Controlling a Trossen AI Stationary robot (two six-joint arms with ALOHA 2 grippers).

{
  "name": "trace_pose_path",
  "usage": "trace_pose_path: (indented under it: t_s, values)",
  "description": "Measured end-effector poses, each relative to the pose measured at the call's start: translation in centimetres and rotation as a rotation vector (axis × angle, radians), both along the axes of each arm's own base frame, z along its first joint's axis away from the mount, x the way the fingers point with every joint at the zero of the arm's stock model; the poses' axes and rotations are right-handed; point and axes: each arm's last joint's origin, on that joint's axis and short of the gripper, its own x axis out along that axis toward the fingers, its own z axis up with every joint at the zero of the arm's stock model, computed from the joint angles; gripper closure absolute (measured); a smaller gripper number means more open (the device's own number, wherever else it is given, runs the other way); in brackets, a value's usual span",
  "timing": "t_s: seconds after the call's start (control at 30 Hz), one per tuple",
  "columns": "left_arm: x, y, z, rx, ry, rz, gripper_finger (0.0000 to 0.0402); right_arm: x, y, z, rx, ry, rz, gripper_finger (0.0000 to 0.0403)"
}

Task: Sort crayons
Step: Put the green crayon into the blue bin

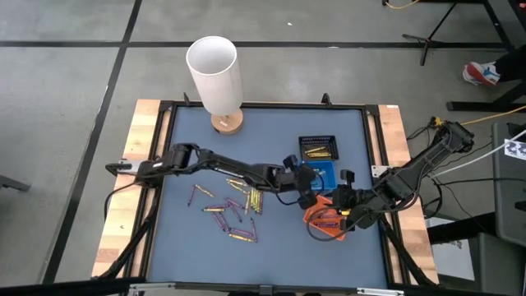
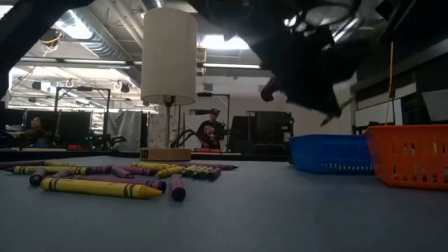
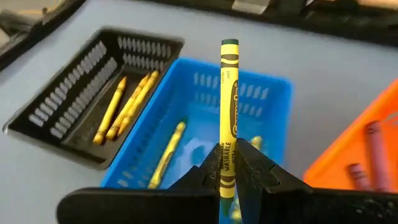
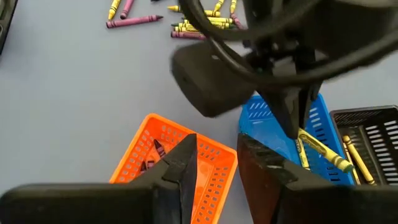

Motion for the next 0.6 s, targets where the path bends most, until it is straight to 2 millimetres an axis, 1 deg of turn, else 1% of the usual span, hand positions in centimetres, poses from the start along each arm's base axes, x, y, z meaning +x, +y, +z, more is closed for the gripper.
trace_pose_path:
  t_s: [0.07, 0.2, 0.4, 0.5, 0.6]
  values:
    - [0.18, 0.48, -0.57, 0.0, 0.003, 0.01, 0.0389, 0.0, 0.0, 0.0, 0.0, 0.0, 0.0, 0.029]
    - [0.2, 1.08, -0.69, 0.001, 0.009, 0.022, 0.0389, 0.0, 0.0, 0.0, 0.0, -0.001, 0.0, 0.029]
    - [0.22, 1.05, -0.69, 0.018, 0.019, -0.001, 0.0388, 0.01, 0.01, 0.0, 0.001, -0.001, 0.0, 0.029]
    - [0.21, 0.87, -0.69, 0.022, 0.023, -0.016, 0.0375, 0.01, 0.0, 0.0, 0.0, -0.001, 0.0, 0.029]
    - [0.21, 0.85, -0.69, 0.023, 0.024, -0.017, 0.0353, 0.01, 0.0, 0.01, 0.001, -0.001, 0.0, 0.029]
